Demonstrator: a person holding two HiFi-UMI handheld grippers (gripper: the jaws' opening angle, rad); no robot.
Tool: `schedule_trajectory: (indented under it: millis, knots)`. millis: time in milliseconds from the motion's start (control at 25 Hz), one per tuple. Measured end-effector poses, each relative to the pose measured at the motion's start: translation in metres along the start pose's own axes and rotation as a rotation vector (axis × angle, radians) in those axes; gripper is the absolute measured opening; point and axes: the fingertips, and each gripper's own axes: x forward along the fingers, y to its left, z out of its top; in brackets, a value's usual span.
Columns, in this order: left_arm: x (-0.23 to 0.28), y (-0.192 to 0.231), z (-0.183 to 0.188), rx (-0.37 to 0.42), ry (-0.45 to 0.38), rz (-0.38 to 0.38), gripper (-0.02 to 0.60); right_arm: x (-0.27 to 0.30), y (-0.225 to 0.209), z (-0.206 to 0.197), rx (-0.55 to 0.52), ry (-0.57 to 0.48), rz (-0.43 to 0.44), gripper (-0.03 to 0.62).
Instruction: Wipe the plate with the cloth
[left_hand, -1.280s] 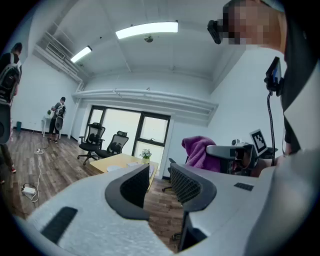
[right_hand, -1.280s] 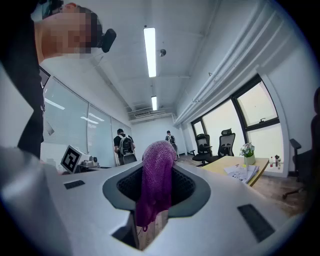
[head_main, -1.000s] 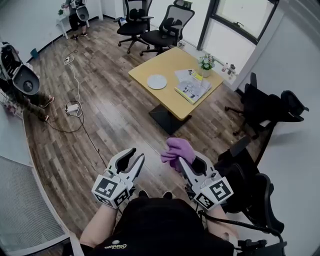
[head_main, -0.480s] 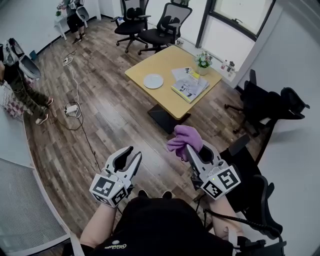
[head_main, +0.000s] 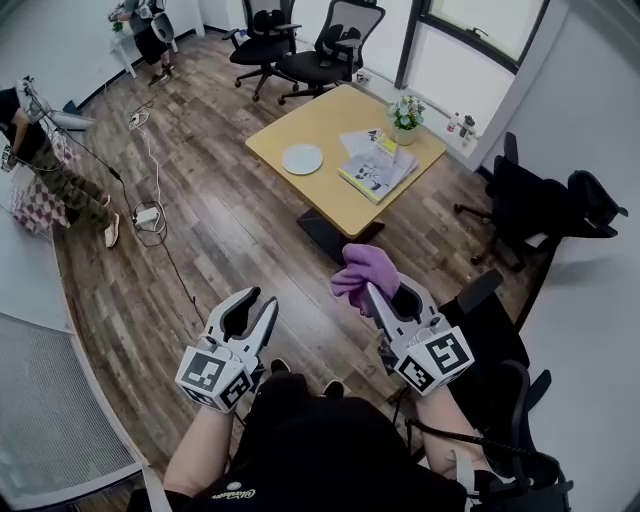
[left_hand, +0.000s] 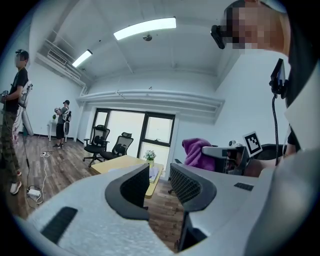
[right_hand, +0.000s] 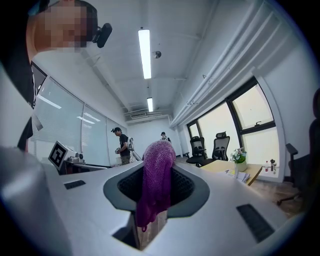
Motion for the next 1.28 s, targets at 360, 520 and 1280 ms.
schedule_trajectory:
  millis: [360,520,1280]
  knots:
    - [0.04,0.063,0.01,-0.018,-0.034,-0.011,0.129,0.069,-0.016,0.001,-0.033,0.02,-0.008,0.1]
    - [0.057,0.119,0.025,-0.015,-0.047,-0.021,0.129,0.129,-0.014,0.004,-0.041,0.018,-0.014,0.1]
    - [0.132,0.289,0.055,-0.024,-0.014,-0.106,0.129,0.307,-0.034,-0.004,-0.034,0.049,-0.108,0.1]
